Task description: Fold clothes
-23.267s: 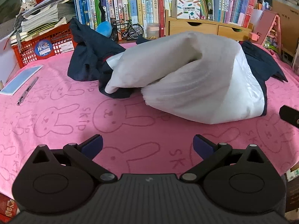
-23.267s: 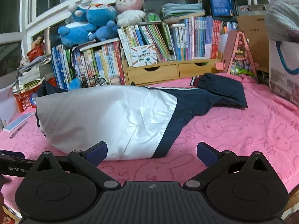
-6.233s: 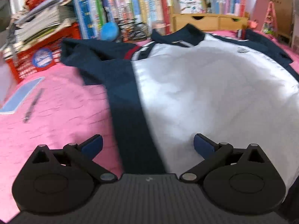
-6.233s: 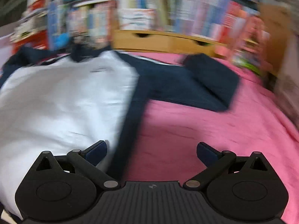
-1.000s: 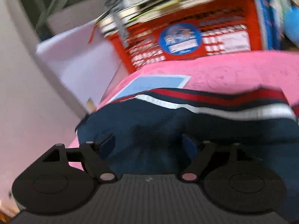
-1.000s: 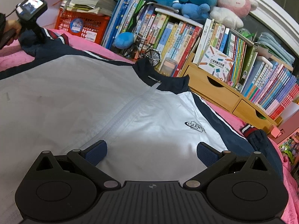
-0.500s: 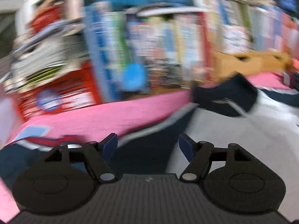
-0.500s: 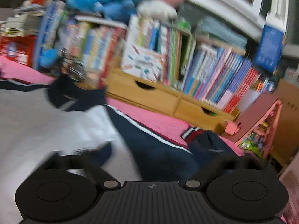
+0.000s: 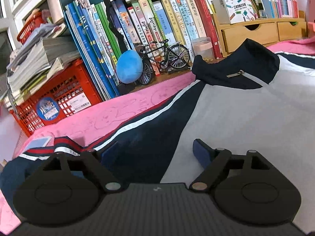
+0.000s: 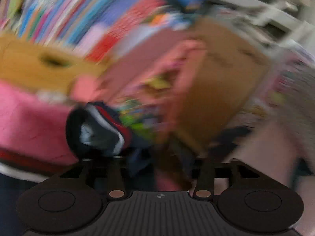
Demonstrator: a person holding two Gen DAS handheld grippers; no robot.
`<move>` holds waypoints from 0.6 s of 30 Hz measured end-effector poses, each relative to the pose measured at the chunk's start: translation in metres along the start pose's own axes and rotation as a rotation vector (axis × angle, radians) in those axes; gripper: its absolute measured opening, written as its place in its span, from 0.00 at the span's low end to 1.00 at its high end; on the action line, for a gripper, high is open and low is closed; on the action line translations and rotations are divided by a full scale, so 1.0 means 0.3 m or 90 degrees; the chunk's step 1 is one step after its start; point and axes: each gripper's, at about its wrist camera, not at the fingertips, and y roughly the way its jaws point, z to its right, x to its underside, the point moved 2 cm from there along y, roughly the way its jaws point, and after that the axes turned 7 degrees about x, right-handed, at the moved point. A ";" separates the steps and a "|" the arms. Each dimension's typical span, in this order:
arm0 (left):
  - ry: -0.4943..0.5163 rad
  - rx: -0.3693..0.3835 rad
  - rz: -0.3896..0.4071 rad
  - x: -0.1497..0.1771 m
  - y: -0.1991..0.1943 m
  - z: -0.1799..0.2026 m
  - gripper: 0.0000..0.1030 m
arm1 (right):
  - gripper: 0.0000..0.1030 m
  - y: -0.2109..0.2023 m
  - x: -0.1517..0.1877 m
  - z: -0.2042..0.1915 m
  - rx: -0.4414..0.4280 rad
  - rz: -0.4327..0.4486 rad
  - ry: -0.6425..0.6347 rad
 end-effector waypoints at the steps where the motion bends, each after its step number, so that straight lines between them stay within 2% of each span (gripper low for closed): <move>1: 0.005 -0.004 0.001 0.003 -0.008 -0.001 0.81 | 0.77 -0.006 0.008 0.054 -0.005 0.008 0.015; 4: 0.012 -0.009 0.003 0.010 -0.032 0.002 0.81 | 0.75 -0.011 0.046 0.124 0.024 0.013 -0.026; 6: 0.012 -0.009 0.002 0.010 -0.030 0.000 0.81 | 0.71 -0.026 0.076 0.128 0.052 0.025 -0.055; 7: 0.011 -0.009 0.002 0.010 -0.028 -0.002 0.82 | 0.70 -0.054 0.088 0.124 0.040 0.044 -0.049; 8: 0.011 -0.010 0.002 0.009 -0.026 -0.003 0.82 | 0.70 -0.085 0.100 0.113 0.010 0.067 -0.044; 9: 0.010 -0.010 0.002 0.009 -0.024 -0.005 0.83 | 0.70 -0.118 0.106 0.087 -0.055 0.091 -0.047; 12: 0.010 -0.012 0.001 0.008 -0.019 -0.007 0.85 | 0.71 -0.155 0.105 -0.069 -0.183 0.104 -0.108; 13: 0.006 -0.010 0.000 0.008 -0.018 -0.011 0.85 | 0.73 -0.158 0.101 -0.126 -0.190 0.107 -0.124; 15: -0.002 -0.006 -0.001 0.008 -0.016 -0.018 0.87 | 1.00 -0.149 0.101 -0.236 -0.178 0.126 -0.141; 16: -0.006 -0.004 -0.002 0.008 -0.015 -0.022 0.88 | 1.00 -0.145 0.103 -0.278 -0.165 0.140 -0.148; 17: -0.010 -0.002 -0.003 0.009 -0.013 -0.025 0.88 | 0.97 -0.131 0.107 -0.309 -0.160 0.144 -0.163; 18: -0.013 0.000 -0.004 0.009 -0.012 -0.029 0.88 | 0.55 -0.104 0.102 -0.319 -0.147 0.132 -0.171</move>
